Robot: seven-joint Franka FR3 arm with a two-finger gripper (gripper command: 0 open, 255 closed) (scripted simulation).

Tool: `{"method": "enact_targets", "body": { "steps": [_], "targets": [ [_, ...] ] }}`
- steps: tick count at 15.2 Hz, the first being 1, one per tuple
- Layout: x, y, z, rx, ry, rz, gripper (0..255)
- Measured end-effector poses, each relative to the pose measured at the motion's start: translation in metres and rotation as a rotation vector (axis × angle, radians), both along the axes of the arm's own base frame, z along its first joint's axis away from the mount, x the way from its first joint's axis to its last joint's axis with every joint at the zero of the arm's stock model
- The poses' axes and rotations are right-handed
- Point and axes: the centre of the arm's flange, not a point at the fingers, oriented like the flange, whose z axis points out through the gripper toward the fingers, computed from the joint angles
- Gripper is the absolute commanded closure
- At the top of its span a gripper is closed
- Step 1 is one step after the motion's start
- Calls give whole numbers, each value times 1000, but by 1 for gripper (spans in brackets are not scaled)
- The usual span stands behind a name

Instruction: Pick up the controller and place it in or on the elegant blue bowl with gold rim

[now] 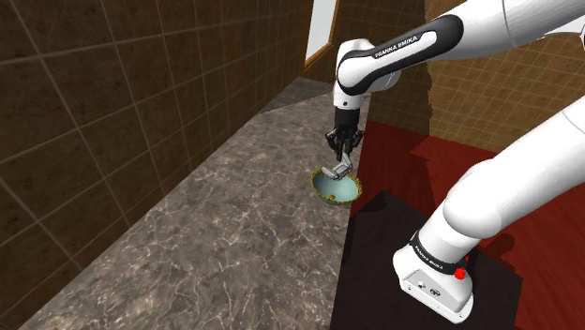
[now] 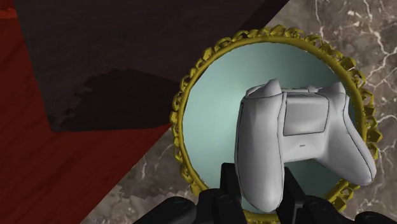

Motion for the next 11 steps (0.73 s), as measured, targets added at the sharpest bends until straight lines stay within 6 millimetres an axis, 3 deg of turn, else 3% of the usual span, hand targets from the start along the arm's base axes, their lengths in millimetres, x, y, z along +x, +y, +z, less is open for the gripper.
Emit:
{"method": "enact_targets", "body": {
  "steps": [11],
  "targets": [
    [-1, 1, -54, 0, 0, 0, 255]
  ]
}}
